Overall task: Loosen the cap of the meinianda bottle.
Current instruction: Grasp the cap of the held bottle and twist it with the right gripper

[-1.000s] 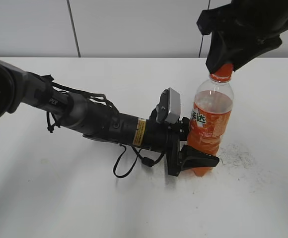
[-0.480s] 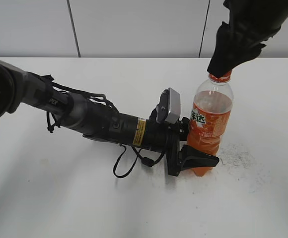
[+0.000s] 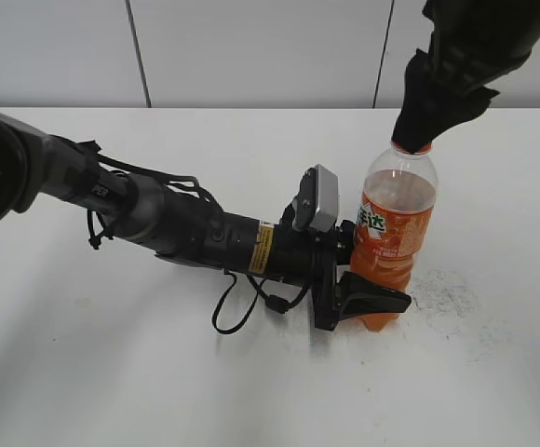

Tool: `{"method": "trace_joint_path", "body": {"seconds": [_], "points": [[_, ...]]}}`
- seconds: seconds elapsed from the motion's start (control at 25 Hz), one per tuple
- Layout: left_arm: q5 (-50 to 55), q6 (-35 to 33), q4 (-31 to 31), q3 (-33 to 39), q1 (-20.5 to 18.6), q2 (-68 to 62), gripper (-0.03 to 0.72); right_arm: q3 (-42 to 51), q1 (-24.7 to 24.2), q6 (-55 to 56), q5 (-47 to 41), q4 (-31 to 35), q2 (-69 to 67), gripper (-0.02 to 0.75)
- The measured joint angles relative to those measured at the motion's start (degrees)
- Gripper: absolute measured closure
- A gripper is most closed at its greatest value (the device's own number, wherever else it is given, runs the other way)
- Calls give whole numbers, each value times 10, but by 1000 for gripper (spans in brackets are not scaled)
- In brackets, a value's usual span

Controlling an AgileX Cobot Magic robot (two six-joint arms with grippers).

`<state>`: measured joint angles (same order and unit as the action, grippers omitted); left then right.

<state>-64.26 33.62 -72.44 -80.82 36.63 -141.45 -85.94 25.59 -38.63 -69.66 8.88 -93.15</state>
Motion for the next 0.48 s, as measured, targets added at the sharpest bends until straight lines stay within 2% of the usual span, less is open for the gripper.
{"method": "trace_joint_path", "body": {"seconds": [0.08,0.12,0.2,0.32,0.48], "points": [[0,0,0,0,0,0,197,0,0,94,0,-4,-1,303],[0,0,0,0,0,0,197,0,0,186,0,-8,-1,244],[0,0,0,0,0,0,197,0,0,284,0,-10,-1,216],[0,0,0,0,0,0,197,0,0,411,0,-10,-1,216],[0,0,0,0,0,0,198,0,0,459,0,-10,-1,318]]}}
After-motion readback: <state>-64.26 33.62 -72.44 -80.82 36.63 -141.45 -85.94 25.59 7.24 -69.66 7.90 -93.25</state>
